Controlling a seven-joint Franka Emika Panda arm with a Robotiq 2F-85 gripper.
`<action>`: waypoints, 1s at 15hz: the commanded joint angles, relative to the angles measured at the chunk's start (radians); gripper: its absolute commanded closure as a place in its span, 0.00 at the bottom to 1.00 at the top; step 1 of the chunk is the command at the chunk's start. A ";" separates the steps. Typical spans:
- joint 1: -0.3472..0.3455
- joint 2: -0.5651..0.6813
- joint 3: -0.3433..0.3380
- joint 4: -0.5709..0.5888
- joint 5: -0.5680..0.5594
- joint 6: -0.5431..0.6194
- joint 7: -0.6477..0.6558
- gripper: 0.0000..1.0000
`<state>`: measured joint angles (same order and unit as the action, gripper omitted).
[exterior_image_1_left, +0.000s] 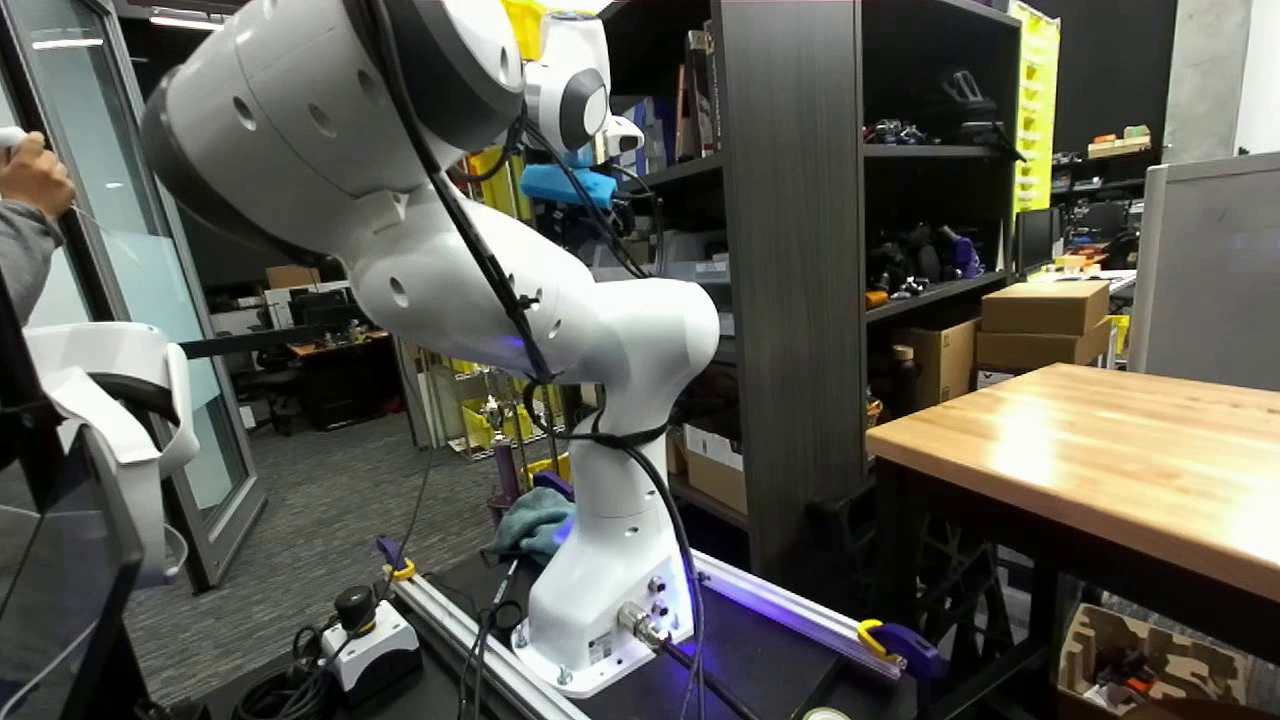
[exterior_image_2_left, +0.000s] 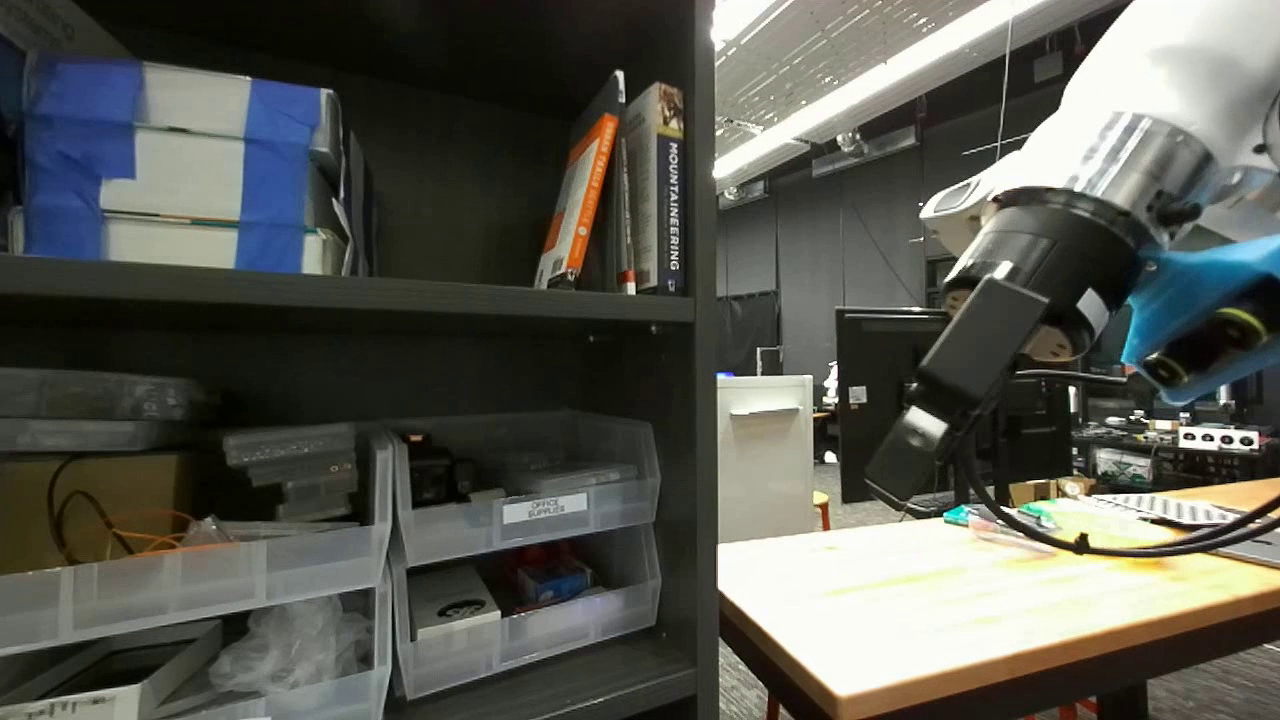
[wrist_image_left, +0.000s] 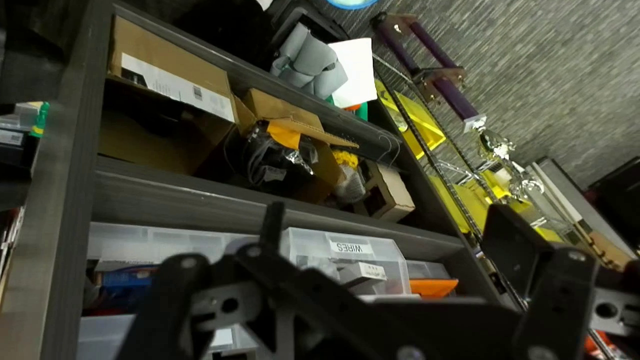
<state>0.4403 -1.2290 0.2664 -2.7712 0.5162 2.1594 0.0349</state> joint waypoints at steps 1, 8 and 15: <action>0.006 -0.032 0.033 -0.008 0.030 0.092 0.044 0.00; -0.019 0.011 0.101 -0.002 0.058 0.324 0.082 0.00; -0.033 0.038 0.144 -0.005 0.117 0.385 0.069 0.00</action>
<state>0.4243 -1.2046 0.3914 -2.7761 0.6000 2.5305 0.1220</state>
